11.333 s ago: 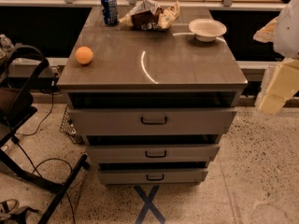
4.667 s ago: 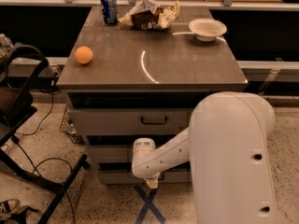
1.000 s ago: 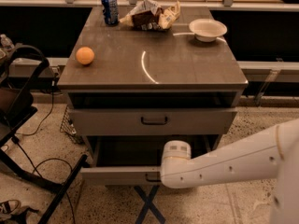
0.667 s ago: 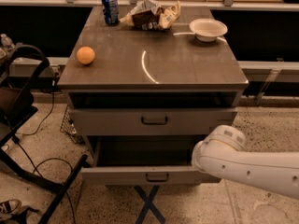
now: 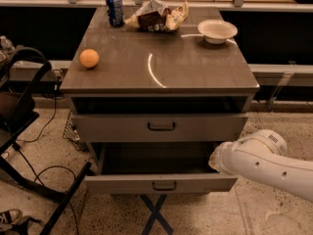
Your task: Open middle drawer
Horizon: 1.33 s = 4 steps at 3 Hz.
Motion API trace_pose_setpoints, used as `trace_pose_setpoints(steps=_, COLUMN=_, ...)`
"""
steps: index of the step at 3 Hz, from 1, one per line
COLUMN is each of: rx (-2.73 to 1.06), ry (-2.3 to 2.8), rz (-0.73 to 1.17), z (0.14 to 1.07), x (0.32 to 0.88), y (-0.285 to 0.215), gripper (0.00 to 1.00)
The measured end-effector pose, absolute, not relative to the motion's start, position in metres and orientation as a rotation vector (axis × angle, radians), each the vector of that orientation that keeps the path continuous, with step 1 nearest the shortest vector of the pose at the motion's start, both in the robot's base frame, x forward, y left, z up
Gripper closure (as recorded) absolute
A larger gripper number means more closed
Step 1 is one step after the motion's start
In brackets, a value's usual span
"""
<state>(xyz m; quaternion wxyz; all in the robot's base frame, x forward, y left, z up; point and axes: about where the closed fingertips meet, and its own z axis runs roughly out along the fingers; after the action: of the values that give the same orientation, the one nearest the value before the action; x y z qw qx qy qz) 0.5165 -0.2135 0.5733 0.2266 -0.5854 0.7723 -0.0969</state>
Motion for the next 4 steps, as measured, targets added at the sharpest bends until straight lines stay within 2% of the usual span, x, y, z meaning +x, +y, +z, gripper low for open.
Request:
trace_pose_setpoints(steps=1, rx=-1.657, ry=2.058, rz=-0.21, z=0.551, x=0.522, y=-0.199, gripper=1.0)
trace_pose_setpoints(steps=4, rx=-1.676, ry=1.982, rz=-0.221, z=0.54, x=0.528, y=-0.193, gripper=1.0)
